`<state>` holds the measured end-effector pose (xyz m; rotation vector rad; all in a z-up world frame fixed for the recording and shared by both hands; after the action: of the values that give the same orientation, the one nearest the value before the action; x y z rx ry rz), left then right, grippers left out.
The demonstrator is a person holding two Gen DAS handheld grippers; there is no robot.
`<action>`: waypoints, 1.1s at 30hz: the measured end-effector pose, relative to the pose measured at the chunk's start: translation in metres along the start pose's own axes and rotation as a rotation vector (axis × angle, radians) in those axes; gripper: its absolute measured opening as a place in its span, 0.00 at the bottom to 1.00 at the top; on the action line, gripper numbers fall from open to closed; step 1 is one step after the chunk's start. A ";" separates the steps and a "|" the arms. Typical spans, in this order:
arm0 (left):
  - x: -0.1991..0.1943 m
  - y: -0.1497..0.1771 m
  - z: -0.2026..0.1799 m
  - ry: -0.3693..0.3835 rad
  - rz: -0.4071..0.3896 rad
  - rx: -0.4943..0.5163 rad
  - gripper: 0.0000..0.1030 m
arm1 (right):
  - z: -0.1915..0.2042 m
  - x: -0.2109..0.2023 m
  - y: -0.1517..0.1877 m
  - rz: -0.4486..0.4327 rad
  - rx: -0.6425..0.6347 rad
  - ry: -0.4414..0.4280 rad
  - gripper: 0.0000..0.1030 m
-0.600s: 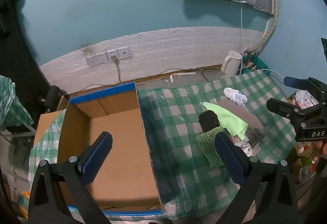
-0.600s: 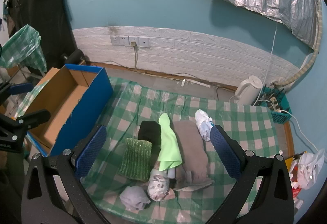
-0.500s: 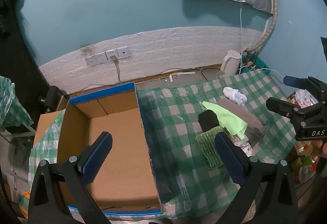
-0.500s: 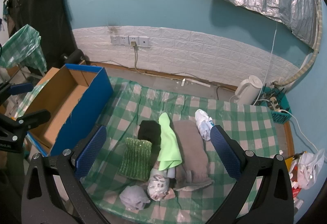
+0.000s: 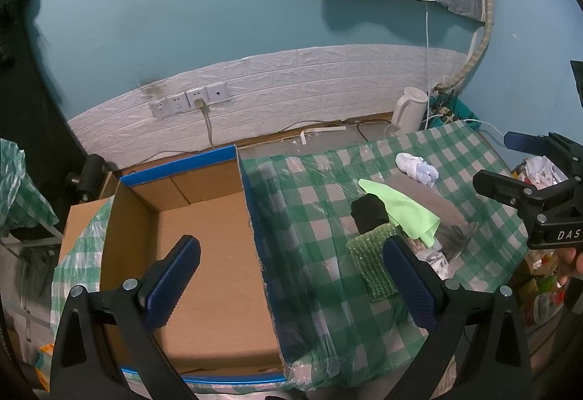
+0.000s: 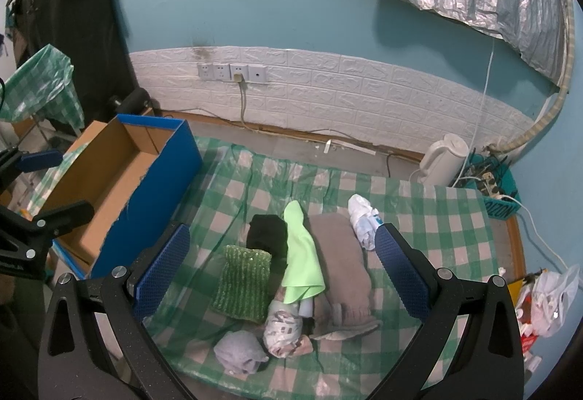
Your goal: Organize soft objects
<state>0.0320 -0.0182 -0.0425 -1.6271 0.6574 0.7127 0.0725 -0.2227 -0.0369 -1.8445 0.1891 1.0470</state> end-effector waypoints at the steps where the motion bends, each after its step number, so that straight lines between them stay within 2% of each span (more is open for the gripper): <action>1: 0.000 0.000 0.000 0.000 0.000 0.000 0.98 | 0.000 0.000 0.000 0.001 0.000 -0.002 0.98; 33: -0.001 0.006 -0.010 0.002 0.003 0.008 0.98 | -0.002 -0.001 0.001 0.002 0.000 -0.002 0.98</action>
<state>0.0285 -0.0288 -0.0443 -1.6197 0.6635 0.7102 0.0720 -0.2251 -0.0368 -1.8429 0.1892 1.0503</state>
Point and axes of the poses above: each gripper's, at about its wrist camera, not at the fingertips, and x roughly the way its jaws point, z to its left, y to its underside, the point moved 6 cm from there along x, roughly the way its jaws point, and after that the axes turned 15 degrees about -x, right-handed, at the moved point
